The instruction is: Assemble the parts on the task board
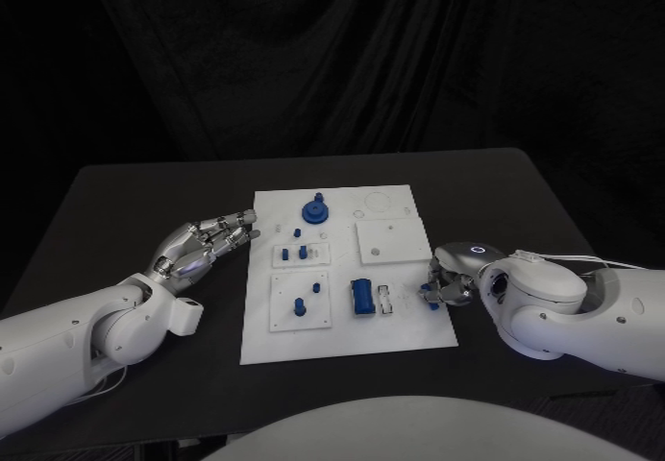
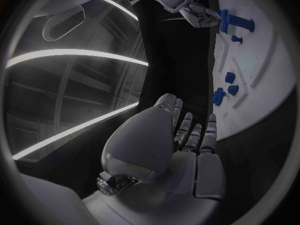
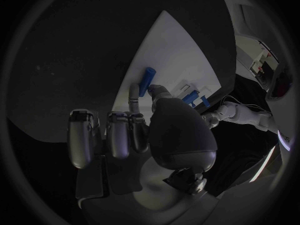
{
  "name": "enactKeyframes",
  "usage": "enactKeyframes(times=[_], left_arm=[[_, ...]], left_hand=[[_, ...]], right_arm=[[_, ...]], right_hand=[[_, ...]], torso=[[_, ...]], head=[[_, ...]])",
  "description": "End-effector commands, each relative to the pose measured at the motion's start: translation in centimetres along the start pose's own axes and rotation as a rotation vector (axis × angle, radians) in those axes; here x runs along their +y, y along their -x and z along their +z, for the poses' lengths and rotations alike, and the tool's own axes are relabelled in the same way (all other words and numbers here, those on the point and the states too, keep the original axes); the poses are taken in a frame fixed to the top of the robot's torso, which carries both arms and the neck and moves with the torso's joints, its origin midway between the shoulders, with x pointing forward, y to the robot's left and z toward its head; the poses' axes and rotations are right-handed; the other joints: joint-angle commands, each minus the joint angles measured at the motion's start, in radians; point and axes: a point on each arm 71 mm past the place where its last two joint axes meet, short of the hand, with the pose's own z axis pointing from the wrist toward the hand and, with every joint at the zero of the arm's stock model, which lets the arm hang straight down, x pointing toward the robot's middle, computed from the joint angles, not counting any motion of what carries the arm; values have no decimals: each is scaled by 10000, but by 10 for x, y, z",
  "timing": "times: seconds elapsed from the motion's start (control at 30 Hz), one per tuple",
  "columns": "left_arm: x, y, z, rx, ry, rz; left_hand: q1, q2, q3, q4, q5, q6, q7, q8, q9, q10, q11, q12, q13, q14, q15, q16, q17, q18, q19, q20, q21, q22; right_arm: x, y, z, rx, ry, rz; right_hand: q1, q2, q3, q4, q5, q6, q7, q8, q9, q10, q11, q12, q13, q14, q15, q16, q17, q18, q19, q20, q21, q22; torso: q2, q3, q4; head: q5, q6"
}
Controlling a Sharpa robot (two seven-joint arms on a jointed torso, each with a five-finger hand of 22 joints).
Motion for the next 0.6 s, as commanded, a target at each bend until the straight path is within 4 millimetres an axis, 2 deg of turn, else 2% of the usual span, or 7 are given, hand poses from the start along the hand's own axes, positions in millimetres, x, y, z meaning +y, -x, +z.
enactKeyframes(times=[0.03, 0.23, 0.33, 0.37, 0.43, 0.53, 0.6], left_arm=[[0, -2, 0, 124, -147, -168], [0, -1, 0, 112, -123, -169], [0, -2, 0, 133, -116, -187], [0, -2, 0, 139, -114, -192], [1, -2, 0, 146, -109, -200], [1, -1, -1, 139, -101, -203], [1, -1, -1, 134, -97, -205]], left_hand=[[89, -23, 48, 8, 66, 16, 59, -51, -17, 20, 55, 36, 14, 28, 58, 67, 16, 66, 49, -15, 63, 8], [95, -24, 56, 6, 67, 14, 63, -52, -18, 18, 56, 34, 13, 35, 61, 72, 18, 70, 66, -5, 72, 23], [100, -25, 63, 4, 68, 12, 66, -53, -19, 17, 59, 33, 13, 37, 65, 74, 18, 73, 80, 4, 79, 34], [100, -25, 63, 4, 68, 12, 66, -53, -19, 17, 59, 33, 13, 37, 65, 74, 18, 73, 80, 4, 79, 34], [100, -25, 63, 4, 68, 12, 66, -53, -19, 17, 59, 33, 13, 37, 65, 74, 18, 73, 80, 4, 79, 34], [110, -22, 78, 0, 70, 8, 65, -55, -20, 14, 66, 30, 12, 43, 72, 80, 20, 79, 97, 18, 89, 43], [110, -22, 78, 0, 70, 8, 65, -55, -20, 14, 66, 30, 12, 43, 72, 80, 20, 79, 97, 18, 89, 43]], right_arm=[[-3, -6, 1, 371, -620, 14], [4, -7, 6, 494, -469, 11], [7, -8, 7, 487, -412, 217], [7, -8, 8, 480, -399, 333], [8, -8, 8, 448, -364, 604], [9, -7, 7, 340, -290, 1320], [10, -6, 5, 272, -255, 1915]], right_hand=[[315, 66, 145, -202, 110, 86, -36, -80, -49, 1042, 13, 26, 2633, 970, -8, -49, 2202, 66, 786, 29, -32, 2445], [625, 75, 317, -447, 201, 130, -44, -115, -58, 1042, 5, 26, 2633, 966, -17, -56, 2186, 66, 786, 15, -31, 2445], [888, 87, 481, -681, 264, 172, -54, -113, -40, 1042, -5, 26, 2633, 965, -31, -59, 2178, 66, 785, 2, -33, 2445], [1046, 80, 640, -833, -122, 202, -60, -106, -22, 1042, -13, 26, 2633, 965, -45, -57, 2182, 66, 785, -10, -33, 2445], [1195, 21, 1485, -960, -1667, 236, -88, -150, -19, 1042, -4, 26, 2633, 970, -57, -46, 2203, 64, 789, -42, -24, 2449], [837, -392, 2501, -926, -1718, 367, -79, -117, 50, 1042, -51, 26, 2633, 971, -56, -43, 2204, 62, 793, -25, -19, 2450], [700, -526, 2786, -931, -1652, 391, -86, -103, 86, 1042, -57, 26, 2633, 969, -62, -48, 2192, 65, 787, -21, -30, 2446]], torso=[[-9, -3, -6], [-7, -1, -7], [-9, -2, -2], [-14, -3, 1], [-16, -2, 3], [-7, -1, -8], [-12, -2, -10]], head=[[13, -1], [10, -1], [43, -1], [49, -1], [65, -1], [105, -1], [108, -1]])
